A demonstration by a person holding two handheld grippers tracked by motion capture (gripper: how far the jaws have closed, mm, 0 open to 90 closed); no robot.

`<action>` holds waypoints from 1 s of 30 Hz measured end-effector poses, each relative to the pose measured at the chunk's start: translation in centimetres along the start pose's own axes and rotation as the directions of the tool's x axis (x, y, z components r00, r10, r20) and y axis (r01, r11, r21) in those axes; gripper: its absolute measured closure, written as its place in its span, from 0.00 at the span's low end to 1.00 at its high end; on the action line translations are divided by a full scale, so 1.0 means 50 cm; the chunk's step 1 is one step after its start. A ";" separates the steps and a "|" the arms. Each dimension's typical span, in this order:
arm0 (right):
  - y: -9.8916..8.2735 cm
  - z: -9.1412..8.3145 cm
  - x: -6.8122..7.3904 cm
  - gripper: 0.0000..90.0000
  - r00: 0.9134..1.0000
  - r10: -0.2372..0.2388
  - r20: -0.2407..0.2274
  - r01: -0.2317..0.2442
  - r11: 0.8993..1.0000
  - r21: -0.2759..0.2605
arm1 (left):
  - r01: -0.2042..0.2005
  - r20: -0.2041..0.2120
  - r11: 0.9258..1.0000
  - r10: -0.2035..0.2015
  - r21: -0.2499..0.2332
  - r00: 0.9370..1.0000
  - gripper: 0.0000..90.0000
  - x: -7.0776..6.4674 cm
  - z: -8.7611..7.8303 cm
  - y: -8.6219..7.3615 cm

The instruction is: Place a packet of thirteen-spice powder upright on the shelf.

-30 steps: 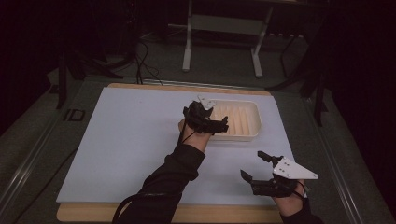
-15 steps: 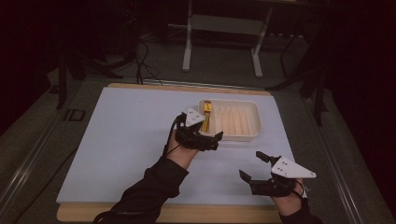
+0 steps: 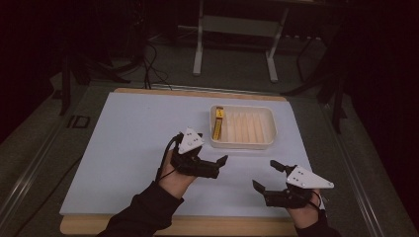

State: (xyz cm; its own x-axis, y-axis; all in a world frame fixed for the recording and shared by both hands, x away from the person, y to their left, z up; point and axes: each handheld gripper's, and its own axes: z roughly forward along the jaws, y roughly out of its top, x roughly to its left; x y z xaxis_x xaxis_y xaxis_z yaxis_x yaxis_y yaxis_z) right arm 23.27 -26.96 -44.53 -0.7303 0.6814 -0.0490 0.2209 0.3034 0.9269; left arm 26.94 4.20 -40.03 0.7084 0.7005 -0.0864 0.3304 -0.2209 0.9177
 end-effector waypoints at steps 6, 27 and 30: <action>-0.001 0.001 -0.001 0.15 1.000 0.002 0.001 -0.002 1.000 0.000 | -0.028 0.032 1.000 0.028 -0.003 0.999 0.01 -0.017 -0.026 -0.018; -0.005 0.004 0.002 0.15 1.000 0.008 -0.014 -0.007 1.000 0.011 | -0.078 0.083 0.997 0.078 -0.002 0.994 0.01 -0.019 -0.098 -0.125; -0.006 0.005 0.003 0.15 1.000 0.005 -0.018 -0.005 1.000 0.013 | -0.076 0.066 0.997 0.076 -0.002 0.995 0.01 -0.009 -0.107 -0.144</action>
State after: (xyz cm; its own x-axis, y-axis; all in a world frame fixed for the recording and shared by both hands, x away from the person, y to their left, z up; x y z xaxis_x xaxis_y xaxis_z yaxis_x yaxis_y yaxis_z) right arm 23.27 -26.76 -44.91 -0.7406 0.6709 -0.0378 0.2327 0.3089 0.9222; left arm 20.90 9.10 -44.50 0.7711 0.6354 -0.0415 0.2739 -0.2721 0.9225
